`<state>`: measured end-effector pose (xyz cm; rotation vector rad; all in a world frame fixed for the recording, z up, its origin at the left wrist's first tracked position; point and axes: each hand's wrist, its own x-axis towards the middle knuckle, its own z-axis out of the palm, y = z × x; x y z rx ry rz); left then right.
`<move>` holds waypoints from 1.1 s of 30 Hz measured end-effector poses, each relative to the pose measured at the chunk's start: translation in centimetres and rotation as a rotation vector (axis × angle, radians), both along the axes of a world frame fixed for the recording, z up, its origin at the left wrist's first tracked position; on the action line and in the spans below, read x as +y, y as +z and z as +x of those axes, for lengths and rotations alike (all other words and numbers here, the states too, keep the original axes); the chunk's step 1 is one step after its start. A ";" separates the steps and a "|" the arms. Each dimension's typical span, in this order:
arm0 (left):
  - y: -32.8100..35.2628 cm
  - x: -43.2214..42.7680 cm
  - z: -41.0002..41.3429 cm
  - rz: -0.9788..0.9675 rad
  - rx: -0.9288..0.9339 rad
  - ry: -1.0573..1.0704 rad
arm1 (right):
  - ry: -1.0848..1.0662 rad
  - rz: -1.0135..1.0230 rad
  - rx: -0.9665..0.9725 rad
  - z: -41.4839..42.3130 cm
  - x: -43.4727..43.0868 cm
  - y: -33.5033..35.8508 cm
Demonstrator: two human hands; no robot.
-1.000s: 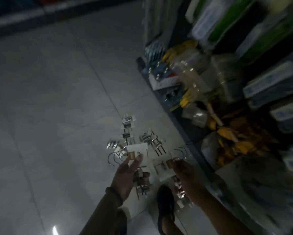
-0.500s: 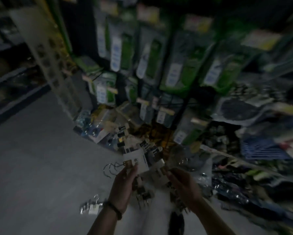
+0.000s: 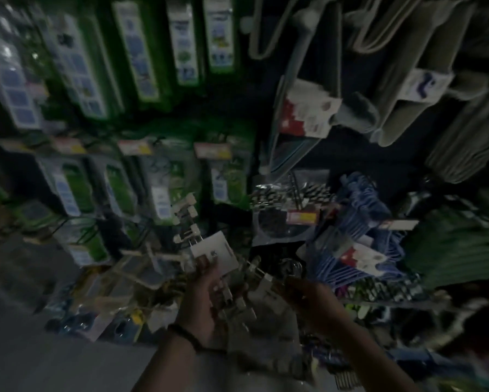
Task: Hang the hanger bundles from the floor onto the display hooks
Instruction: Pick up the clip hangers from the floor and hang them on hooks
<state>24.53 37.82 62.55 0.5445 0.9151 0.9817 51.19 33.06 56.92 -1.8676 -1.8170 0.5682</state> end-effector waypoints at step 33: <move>5.4 9.8 15.7 0.079 -0.069 -0.125 | 0.196 0.281 -0.776 11.8 12.4 3.6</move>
